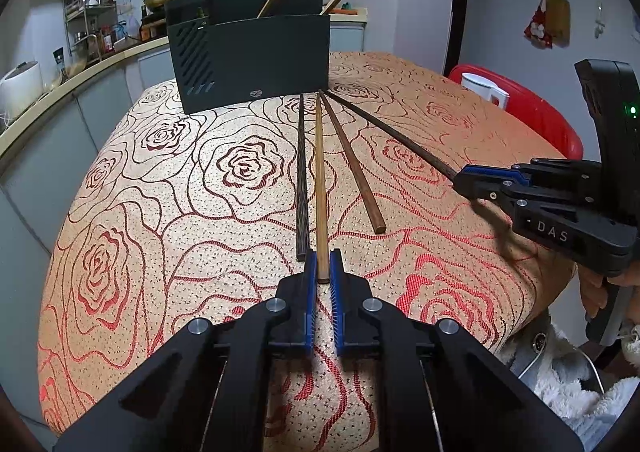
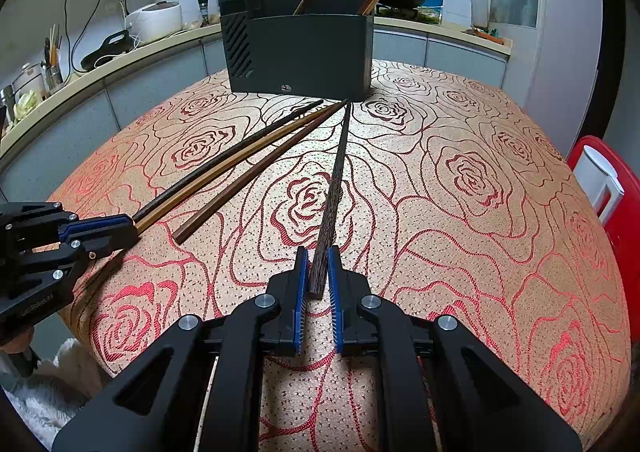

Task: Organize utensils
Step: 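Lift both held chopsticks and carry them over the black holder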

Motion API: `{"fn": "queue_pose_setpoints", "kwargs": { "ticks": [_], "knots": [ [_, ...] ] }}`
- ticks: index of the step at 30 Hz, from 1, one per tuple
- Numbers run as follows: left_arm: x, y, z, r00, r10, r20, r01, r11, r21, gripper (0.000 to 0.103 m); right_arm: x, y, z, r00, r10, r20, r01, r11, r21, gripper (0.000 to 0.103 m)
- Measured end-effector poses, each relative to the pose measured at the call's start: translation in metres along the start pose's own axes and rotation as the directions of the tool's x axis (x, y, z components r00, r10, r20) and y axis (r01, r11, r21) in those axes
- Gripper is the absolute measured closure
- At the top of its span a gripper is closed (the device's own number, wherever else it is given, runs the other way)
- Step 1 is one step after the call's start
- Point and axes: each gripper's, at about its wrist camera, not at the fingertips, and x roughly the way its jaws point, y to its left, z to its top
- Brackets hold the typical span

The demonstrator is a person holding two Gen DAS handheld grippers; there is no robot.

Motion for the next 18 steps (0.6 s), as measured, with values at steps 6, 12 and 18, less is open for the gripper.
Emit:
{"fn": "queue_pose_setpoints", "kwargs": {
  "ticks": [6,12,18],
  "knots": [
    [-0.008,0.004,0.003,1.0,0.012,0.011,-0.012,1.0,-0.003,0.097,-0.002,-0.002,0.001,1.0,0.0,-0.003,0.0,1.0,0.005,0.093],
    [-0.041,0.016,0.021,0.995,0.033,0.096,-0.031,0.999,-0.021,0.097,-0.027,-0.009,0.015,0.998,0.004,0.07,-0.006,0.999,0.032,0.095],
    [-0.084,0.02,0.054,0.972,0.063,0.226,-0.067,0.998,0.011,0.097,-0.064,-0.022,0.038,0.984,0.026,0.176,-0.038,0.997,0.068,0.095]
  ]
}}
